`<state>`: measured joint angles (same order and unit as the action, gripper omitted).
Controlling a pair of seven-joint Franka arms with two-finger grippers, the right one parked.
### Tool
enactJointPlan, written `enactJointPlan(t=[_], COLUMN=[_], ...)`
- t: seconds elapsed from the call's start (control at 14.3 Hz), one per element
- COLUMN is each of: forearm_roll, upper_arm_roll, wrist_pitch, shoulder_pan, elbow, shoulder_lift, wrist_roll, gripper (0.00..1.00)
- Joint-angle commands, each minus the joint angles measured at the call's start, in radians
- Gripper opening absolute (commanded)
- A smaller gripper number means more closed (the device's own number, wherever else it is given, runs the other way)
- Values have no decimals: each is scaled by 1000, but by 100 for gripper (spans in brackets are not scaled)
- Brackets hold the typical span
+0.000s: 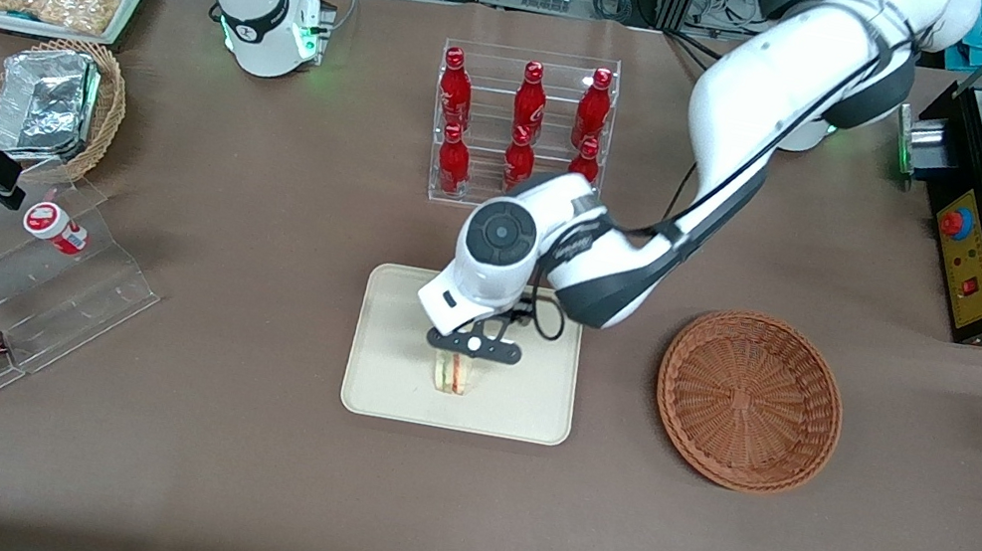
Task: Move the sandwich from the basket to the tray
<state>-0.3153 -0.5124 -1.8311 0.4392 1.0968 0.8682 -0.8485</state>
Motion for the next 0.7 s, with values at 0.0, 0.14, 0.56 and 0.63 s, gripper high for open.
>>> enactJointPlan(t=[0.0, 0.14, 0.56, 0.63], forearm_roll=[33, 170, 275, 291], upper_arm_roll=[15, 151, 304, 304], wrist_pitch=[203, 355, 466, 473], shoulder_pan=[0, 3, -107, -149], elbow=[38, 40, 306, 336], shoulder_lift=[-177, -265, -584, -622], wrist_roll=[-30, -17, 78, 144], gripper=[100, 100, 100, 100])
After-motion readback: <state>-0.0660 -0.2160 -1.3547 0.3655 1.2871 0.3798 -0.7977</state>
